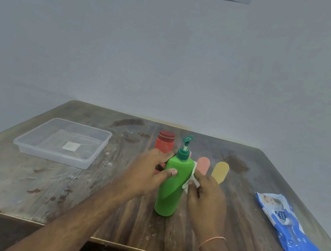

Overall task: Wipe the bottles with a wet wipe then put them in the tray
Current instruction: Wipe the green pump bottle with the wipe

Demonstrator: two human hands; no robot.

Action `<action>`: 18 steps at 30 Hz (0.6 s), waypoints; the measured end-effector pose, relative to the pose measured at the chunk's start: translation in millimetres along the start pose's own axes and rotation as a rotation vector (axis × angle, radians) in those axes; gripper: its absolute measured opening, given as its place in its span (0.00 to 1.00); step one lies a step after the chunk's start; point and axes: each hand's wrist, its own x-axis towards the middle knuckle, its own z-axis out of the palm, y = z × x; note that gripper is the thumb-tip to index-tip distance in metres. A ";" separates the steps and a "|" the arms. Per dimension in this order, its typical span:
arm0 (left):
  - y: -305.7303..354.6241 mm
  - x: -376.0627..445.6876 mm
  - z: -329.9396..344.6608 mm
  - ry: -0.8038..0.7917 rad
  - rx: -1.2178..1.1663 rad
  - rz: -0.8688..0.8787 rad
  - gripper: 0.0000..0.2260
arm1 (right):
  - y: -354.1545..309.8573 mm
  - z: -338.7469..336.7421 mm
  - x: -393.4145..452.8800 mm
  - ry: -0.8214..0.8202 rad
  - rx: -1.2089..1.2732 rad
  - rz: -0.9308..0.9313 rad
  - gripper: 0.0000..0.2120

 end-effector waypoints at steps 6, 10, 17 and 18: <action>1.7 -0.8 1.8 -0.014 -0.040 -0.032 0.24 | 30.3 22.7 -35.9 -0.361 -0.113 0.143 0.07; 5.6 -9.0 3.4 -0.053 -0.212 -0.104 0.24 | 40.1 27.5 -40.6 -0.371 -0.048 0.166 0.11; -28.4 -55.5 37.2 -0.068 -0.136 -0.365 0.28 | 35.5 48.8 -40.5 -0.362 0.005 0.131 0.13; -32.2 -58.2 38.5 -0.045 -0.135 -0.382 0.28 | 34.2 52.5 -39.7 -0.355 0.016 0.124 0.12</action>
